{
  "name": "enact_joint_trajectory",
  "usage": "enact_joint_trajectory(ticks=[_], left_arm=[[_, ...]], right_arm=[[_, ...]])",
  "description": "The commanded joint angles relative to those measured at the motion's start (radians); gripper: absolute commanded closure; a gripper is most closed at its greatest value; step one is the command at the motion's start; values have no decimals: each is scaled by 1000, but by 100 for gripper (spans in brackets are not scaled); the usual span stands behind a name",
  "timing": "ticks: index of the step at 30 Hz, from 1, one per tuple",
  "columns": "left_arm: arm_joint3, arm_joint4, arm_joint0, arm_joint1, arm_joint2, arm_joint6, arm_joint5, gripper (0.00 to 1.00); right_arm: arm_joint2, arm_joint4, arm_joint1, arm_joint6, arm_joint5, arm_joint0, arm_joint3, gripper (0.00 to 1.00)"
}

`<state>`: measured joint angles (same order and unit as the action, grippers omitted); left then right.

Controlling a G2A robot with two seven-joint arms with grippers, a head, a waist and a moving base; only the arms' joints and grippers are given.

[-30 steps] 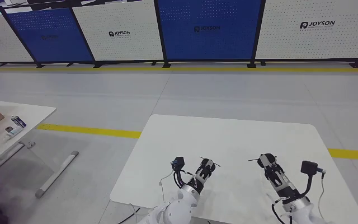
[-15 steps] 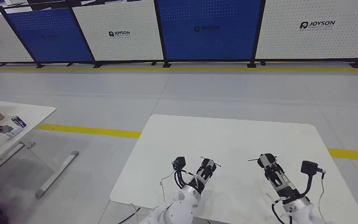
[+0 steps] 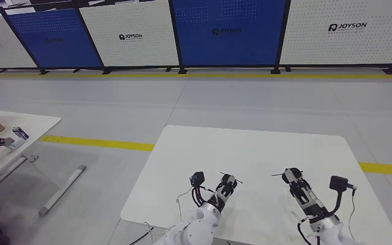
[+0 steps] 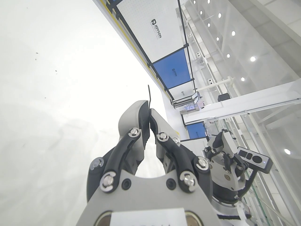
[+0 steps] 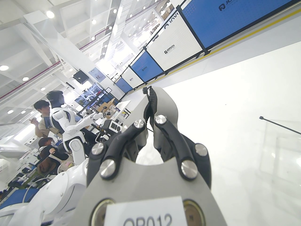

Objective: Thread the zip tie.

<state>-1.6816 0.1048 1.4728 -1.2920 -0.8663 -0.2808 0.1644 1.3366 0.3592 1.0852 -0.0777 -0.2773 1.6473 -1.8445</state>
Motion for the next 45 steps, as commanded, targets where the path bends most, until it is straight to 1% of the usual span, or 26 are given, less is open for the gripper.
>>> enact_joint_trajectory(ticks=[1,4,6,9,18,19,21,22,24,28,30,32,34,45], left_arm=[[4,35,-5,0,2,-3,-13,100],[11,98,-8,1,4,-10,-27,100],[18,151,-12,5,-1,7,-30,100],[32,202,-17,10,-11,32,-25,100],[32,202,-17,10,-11,32,-25,100],[32,202,-17,10,-11,32,-25,100],[32,202,-17,10,-11,32,-25,100],[32,202,-17,10,-11,32,-25,100],[32,202,-17,10,-11,32,-25,100],[32,202,-17,10,-11,32,-25,100],[32,202,-17,10,-11,32,-25,100],[32,202,-17,10,-11,32,-25,100],[32,202,-17,10,-11,32,-25,100],[32,202,-17,10,-11,32,-25,100]], right_arm=[[0,0,0,0,0,0,0,100],[0,0,0,0,0,0,0,100],[0,0,0,0,0,0,0,100],[0,0,0,0,0,0,0,100],[0,0,0,0,0,0,0,100],[3,10,0,8,10,-1,1,100],[-3,56,3,33,48,3,-6,100],[-10,59,5,38,52,6,-9,100],[-9,58,6,45,40,14,-5,100],[-1,83,9,96,29,48,-2,100],[-18,136,13,147,48,65,-4,100],[-39,169,18,166,63,66,2,100],[-49,175,20,155,70,56,12,100],[-49,175,20,155,70,56,12,100]])
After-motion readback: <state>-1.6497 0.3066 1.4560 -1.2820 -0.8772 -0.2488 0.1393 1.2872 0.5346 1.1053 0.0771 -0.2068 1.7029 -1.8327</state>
